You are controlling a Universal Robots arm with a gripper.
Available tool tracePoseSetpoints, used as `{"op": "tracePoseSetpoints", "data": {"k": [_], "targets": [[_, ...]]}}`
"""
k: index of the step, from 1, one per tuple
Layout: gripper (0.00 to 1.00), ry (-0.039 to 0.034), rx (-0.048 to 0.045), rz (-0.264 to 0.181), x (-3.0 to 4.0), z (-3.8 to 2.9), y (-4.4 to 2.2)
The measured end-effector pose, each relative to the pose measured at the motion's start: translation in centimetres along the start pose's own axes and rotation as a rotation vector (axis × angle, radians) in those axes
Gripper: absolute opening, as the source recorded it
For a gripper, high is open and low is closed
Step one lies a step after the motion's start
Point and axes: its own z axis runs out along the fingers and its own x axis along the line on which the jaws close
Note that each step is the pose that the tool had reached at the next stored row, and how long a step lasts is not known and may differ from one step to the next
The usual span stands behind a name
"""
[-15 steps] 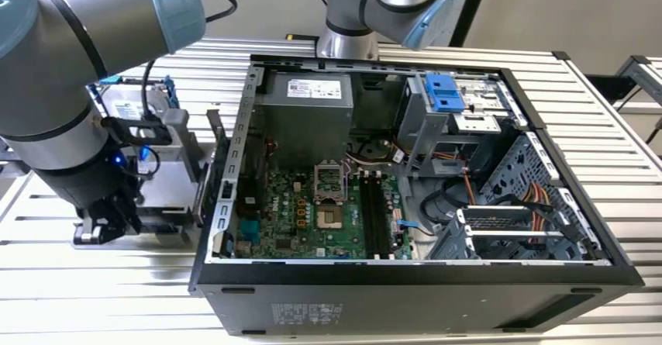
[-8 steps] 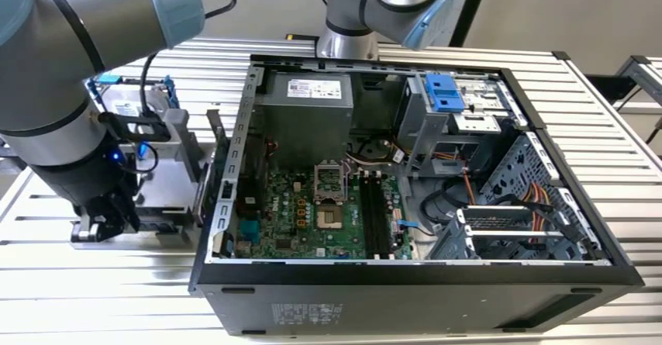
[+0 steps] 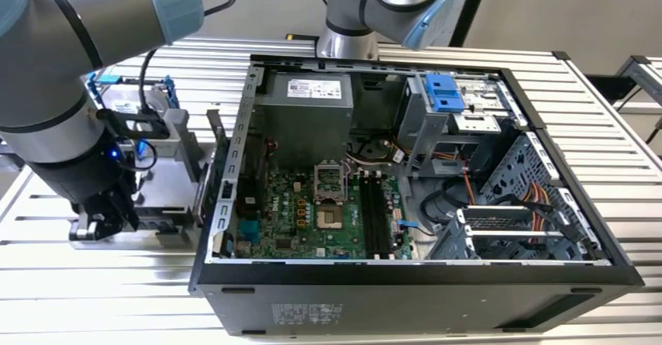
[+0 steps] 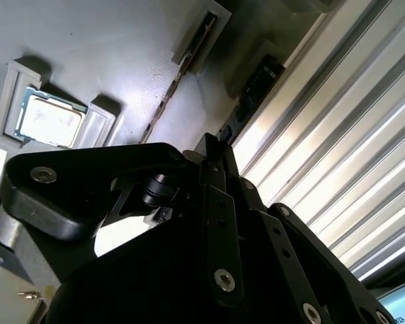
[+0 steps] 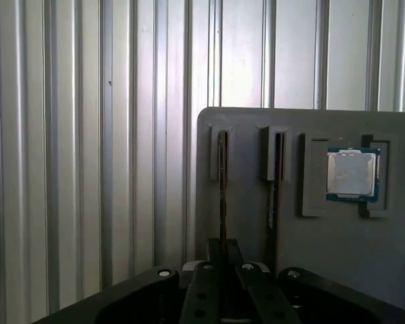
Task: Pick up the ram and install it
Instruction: 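Pick up the ram and move it above insertion slot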
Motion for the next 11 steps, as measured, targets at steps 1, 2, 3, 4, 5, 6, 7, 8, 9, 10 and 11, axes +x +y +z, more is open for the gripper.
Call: {"op": "tracePoseSetpoints", "data": {"k": [1, 2, 3, 4, 5, 6, 7, 8, 9, 10, 11], "targets": [[0.0, 0.0001, 0.0, 0.0, 0.0, -0.03, 0.0], [0.0, 0.0003, -0.0001, 0.0, 0.0, -0.06, 0.0], [0.0, 0.0006, 0.0, 0.0, 0.0, -0.08, 0.0], [0.0, 0.001, 0.0, 0.0, 0.0, -0.1, 0.0], [0.0, 0.0016, 0.0, 0.0, 0.0, -0.14, 0.01], [0.0, 0.002, -0.0002, 0.0, 0.0, -0.19, 0.01], [0.0, 0.0023, -0.0003, 0.0, 0.0, -0.25, 0.01], [0.0, 0.0023, -0.0002, 0.0, 0.0, -0.31, 0.01], [0.0, 0.0022, -0.0001, 0.0, -0.01, -0.38, 0.01], [0.0, 0.0023, -0.0001, 0.0, -0.01, -0.46, 0.01], [0.0, 0.0023, -0.0001, 0.0, -0.01, -0.55, 0.01]]}}
